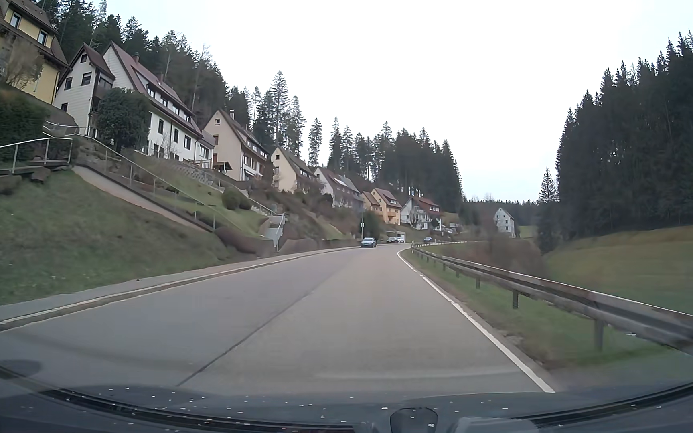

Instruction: Follow the waypoints while adhering to traffic rules and regulations

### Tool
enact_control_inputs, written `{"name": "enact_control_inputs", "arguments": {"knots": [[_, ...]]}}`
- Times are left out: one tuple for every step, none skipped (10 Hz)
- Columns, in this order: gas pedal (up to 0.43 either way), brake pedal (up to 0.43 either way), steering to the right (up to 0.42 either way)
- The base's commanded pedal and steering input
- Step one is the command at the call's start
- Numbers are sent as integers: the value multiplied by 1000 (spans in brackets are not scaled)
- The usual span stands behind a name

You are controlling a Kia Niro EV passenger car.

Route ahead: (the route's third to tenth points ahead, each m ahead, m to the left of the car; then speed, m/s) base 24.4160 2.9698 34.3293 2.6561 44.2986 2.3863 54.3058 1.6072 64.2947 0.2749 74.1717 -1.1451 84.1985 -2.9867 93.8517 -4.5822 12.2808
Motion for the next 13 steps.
{"name": "enact_control_inputs", "arguments": {"knots": [[197,0,-2],[197,0,-2],[197,0,-2],[197,0,-2],[197,0,-2],[197,0,-2],[197,0,-2],[197,0,-2],[197,0,-2],[197,0,-2],[197,0,-1],[197,0,-1],[197,0,-1]]}}
